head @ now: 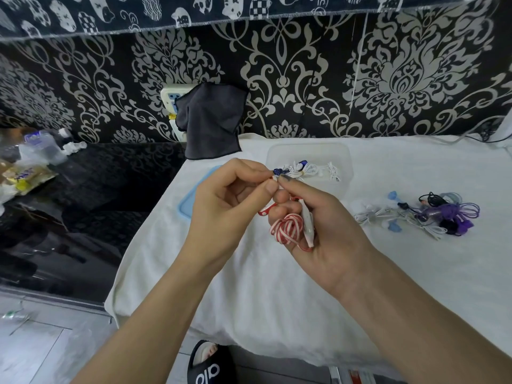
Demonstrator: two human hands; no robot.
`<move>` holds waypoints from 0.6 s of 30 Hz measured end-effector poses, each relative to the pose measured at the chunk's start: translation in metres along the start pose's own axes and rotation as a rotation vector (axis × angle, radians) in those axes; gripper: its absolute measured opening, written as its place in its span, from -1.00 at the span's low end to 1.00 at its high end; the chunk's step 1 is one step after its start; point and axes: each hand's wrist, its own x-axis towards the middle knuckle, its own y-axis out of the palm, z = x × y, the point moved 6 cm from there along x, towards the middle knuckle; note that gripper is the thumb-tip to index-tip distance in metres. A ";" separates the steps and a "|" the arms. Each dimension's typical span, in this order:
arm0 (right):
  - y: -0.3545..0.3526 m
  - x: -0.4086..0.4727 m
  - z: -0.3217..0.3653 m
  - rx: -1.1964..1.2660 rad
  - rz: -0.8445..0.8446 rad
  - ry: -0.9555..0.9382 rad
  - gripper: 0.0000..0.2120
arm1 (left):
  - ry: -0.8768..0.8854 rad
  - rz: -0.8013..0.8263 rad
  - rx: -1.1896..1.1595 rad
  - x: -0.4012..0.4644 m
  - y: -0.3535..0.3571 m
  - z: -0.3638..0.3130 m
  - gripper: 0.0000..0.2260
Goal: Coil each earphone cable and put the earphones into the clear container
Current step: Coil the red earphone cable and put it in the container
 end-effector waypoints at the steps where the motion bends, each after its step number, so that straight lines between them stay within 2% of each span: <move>1: 0.000 0.000 0.000 -0.006 0.000 0.000 -0.82 | -0.009 -0.003 -0.020 0.000 0.000 0.001 -0.81; 6: 0.002 0.000 0.001 0.017 0.037 -0.005 -0.81 | -0.038 -0.033 -0.075 0.000 -0.002 0.004 -0.91; 9: 0.003 0.000 0.001 0.034 0.042 -0.001 -0.71 | -0.037 -0.033 -0.081 -0.001 -0.002 0.003 -0.92; 13: 0.007 -0.001 -0.001 0.063 0.083 0.024 -0.88 | -0.030 -0.046 -0.079 -0.002 -0.002 0.001 -0.93; 18: 0.008 -0.002 -0.005 0.105 0.116 0.074 -0.94 | -0.020 -0.049 -0.065 -0.003 -0.003 -0.001 -0.94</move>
